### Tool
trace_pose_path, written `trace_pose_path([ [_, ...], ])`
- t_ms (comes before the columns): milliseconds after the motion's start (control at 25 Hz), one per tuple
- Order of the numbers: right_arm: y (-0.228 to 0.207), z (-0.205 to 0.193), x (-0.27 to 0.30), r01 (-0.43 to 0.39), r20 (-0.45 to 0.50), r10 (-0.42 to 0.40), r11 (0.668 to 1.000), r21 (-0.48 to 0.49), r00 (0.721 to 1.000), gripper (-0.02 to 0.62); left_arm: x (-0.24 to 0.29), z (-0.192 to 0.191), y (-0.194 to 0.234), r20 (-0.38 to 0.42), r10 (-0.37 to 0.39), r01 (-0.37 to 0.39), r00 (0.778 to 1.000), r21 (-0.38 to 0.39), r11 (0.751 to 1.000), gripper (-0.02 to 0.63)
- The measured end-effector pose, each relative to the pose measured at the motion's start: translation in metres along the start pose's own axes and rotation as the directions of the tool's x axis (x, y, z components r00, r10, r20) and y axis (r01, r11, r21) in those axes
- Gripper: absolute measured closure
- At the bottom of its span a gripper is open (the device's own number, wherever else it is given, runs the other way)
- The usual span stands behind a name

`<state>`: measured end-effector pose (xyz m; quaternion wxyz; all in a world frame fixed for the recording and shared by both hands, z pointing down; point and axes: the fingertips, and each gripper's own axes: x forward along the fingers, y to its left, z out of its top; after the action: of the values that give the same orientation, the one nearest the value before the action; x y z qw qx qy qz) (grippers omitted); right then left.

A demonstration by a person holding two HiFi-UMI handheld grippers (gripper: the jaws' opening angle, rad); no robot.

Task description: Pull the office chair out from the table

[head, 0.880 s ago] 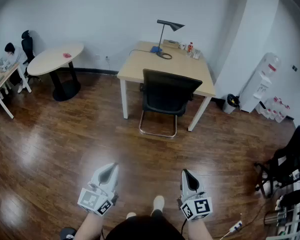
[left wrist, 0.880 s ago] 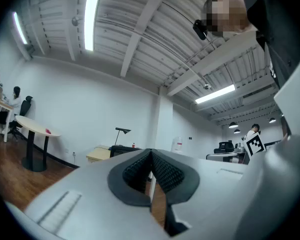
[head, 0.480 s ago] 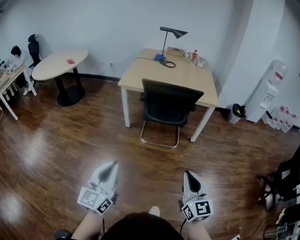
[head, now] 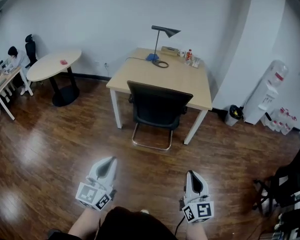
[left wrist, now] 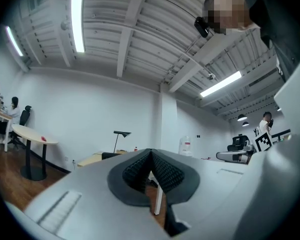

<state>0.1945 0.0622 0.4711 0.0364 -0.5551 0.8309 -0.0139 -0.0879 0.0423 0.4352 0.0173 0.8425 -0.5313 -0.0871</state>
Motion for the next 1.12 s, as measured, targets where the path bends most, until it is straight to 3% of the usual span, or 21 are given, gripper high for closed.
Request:
trace_pose_path([
  [160,-0.036,-0.011,0.003,0.030,-0.026,-0.029,0.999,0.030,0.999,0.583,0.019,-0.004,-0.010,-0.012,0.001,-0.001,1.000,-0.005,1.000,0.604],
  [440,-0.048,-0.019,0.022,0.011,-0.048,-0.009,0.998,0.057,0.999,0.583,0.034,-0.011,0.003,-0.021,0.062,-0.063,0.998,-0.059,0.996,0.606],
  [760,-0.070,-0.029,0.042,0.068,-0.069,-0.062,0.994,0.088,0.996,0.583,0.084,-0.024,0.014,-0.049,0.020,-0.021,0.999,-0.021,1.000,0.605],
  [1120,-0.093,-0.033,0.105,0.132,-0.070,-0.126,0.988,0.081,0.990,0.583,0.153,-0.033,0.050,-0.041,-0.057,0.054,0.998,-0.062,0.997,0.605],
])
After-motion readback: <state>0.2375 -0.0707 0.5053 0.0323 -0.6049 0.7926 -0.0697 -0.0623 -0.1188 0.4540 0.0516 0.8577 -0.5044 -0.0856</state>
